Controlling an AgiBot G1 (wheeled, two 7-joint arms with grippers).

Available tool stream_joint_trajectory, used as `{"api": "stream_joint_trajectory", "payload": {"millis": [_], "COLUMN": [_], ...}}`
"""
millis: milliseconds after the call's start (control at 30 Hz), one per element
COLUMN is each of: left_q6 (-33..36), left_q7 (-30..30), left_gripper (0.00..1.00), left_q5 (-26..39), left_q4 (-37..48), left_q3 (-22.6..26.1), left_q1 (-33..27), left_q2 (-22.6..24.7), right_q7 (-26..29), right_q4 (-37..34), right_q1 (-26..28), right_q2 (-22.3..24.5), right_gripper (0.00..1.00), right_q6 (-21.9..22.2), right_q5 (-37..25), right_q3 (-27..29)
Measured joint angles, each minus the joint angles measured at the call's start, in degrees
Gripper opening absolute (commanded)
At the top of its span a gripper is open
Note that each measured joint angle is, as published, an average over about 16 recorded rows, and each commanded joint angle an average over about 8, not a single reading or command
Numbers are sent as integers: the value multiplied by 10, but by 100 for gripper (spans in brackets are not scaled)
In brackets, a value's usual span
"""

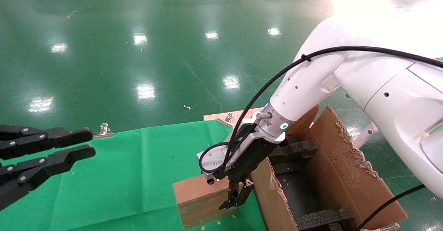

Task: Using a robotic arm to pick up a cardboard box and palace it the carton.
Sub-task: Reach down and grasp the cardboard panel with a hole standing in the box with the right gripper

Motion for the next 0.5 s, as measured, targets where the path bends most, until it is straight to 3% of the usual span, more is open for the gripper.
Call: {"api": "stream_joint_trajectory", "payload": {"millis": [500], "left_q6": [0], "left_q7": [0], "left_gripper": [100], "left_q5": [0], "left_q4": [0], "left_q3": [0], "left_q1": [0], "left_q2": [0], "right_q7": [4], "right_q4": [7], "right_q1": [-2], "right_q2": [4], "right_gripper": [0], "right_q6": [0], "right_q5": [1], "right_q3": [5]}}
